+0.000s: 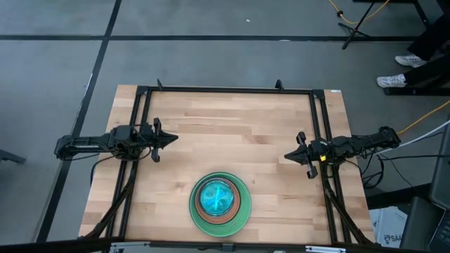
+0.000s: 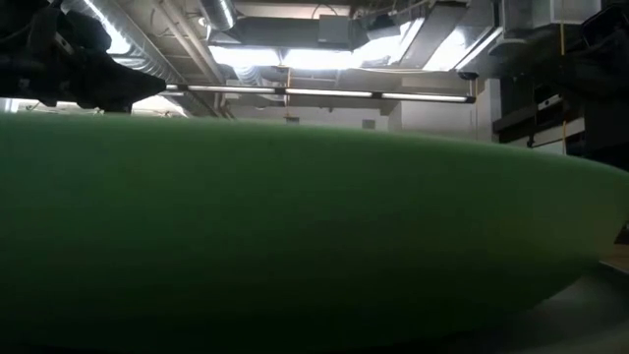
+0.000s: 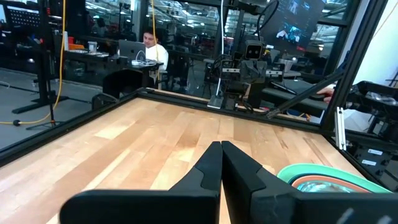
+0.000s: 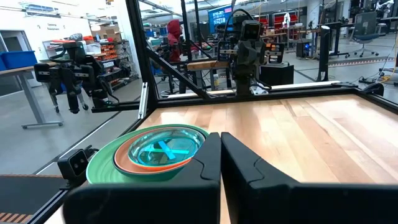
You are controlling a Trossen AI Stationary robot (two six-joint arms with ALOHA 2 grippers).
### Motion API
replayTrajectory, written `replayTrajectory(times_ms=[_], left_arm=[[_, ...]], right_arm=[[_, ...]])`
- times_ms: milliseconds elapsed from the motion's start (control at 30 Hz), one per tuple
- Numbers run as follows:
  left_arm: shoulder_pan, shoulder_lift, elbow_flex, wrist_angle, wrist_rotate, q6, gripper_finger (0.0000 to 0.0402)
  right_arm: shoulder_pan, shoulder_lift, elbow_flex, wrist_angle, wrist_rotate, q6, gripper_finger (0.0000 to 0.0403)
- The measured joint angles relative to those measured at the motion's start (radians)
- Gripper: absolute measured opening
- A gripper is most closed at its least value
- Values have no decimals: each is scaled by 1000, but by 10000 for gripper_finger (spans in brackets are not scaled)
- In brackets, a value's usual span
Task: Stack plastic plates
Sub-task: Return to Home Position
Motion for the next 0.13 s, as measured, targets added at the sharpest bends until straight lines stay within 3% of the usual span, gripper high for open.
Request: replayTrajectory(times_ms=[133], left_arm=[[0, 0, 0, 0, 0, 0, 0]], right_arm=[[0, 0, 0, 0, 0, 0, 0]])
